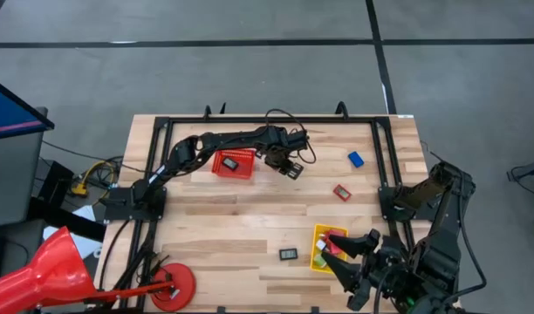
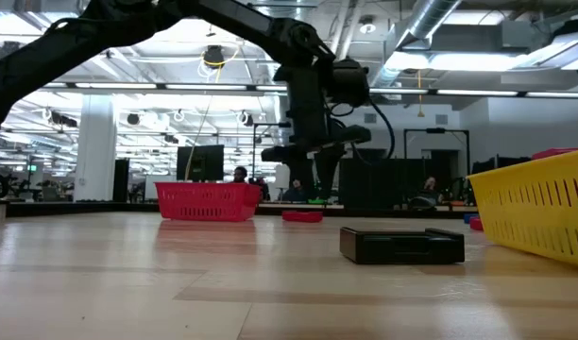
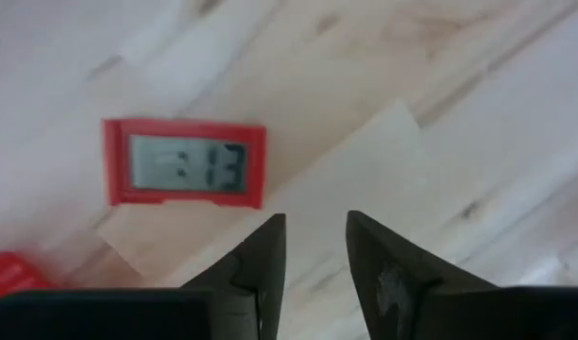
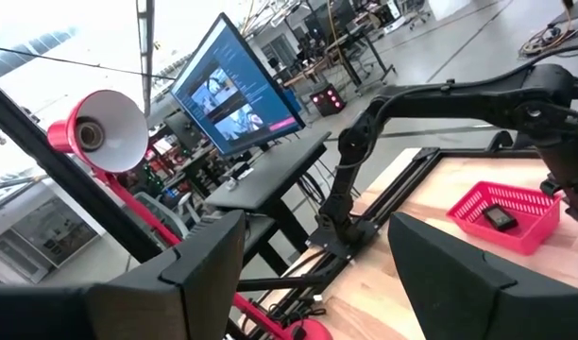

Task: Pick & Place Office items
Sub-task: Put the top left red digital clock into the red basket

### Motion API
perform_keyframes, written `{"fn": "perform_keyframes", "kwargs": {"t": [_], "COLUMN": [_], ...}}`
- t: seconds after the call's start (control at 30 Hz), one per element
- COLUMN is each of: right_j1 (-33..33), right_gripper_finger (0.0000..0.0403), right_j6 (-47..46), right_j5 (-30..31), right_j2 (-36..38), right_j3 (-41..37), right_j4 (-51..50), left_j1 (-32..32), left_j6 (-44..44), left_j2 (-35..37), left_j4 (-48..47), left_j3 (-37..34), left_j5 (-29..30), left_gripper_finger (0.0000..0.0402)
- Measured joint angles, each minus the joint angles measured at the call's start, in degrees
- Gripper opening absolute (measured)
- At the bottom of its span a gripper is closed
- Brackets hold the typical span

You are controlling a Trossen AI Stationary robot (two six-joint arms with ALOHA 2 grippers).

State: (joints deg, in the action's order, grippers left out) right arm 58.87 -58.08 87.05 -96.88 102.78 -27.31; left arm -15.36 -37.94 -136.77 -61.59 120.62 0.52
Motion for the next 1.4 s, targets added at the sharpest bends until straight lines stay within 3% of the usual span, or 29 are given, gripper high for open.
{"fn": "perform_keyframes", "kwargs": {"t": [0.13, 0.4, 0.6, 0.8, 1.0, 1.23, 1.4], "right_j1": [0.38, 1.18, 1.51, 1.23, -3.25, -16.05, -27.35], "right_gripper_finger": [0.0256, 0.0256, 0.0256, 0.0256, 0.0256, 0.0254, 0.0254], "right_j6": [0.00, 0.00, -0.01, 0.12, -0.31, -17.66, -20.44], "right_j5": [0.00, 0.02, 0.23, 0.16, -5.61, -23.30, -36.46], "right_j2": [0.00, 0.02, 0.04, 0.04, 1.38, 4.00, 3.93], "right_j3": [0.00, 0.00, 0.00, 0.00, -0.02, 0.00, -0.02], "right_j4": [0.11, 0.13, 0.17, 0.79, -6.63, -32.98, -40.45], "left_j1": [-1.23, -0.54, 5.17, 14.46, 23.47, 29.42, 34.65], "left_j6": [-0.66, -3.44, 2.35, 4.22, -1.81, -17.76, -21.95], "left_j2": [0.00, 0.75, 9.62, 24.05, 40.74, 57.34, 66.09], "left_j4": [0.46, 3.07, 4.88, -9.46, -5.81, -1.49, 11.35], "left_j3": [0.00, 0.13, 0.24, -3.59, -17.00, -38.12, -50.72], "left_j5": [-0.58, -11.29, -15.12, 2.94, 14.16, 23.51, 26.43], "left_gripper_finger": [0.0104, 0.0104, 0.0104, 0.0104, 0.0104, 0.0104, 0.0104]}}
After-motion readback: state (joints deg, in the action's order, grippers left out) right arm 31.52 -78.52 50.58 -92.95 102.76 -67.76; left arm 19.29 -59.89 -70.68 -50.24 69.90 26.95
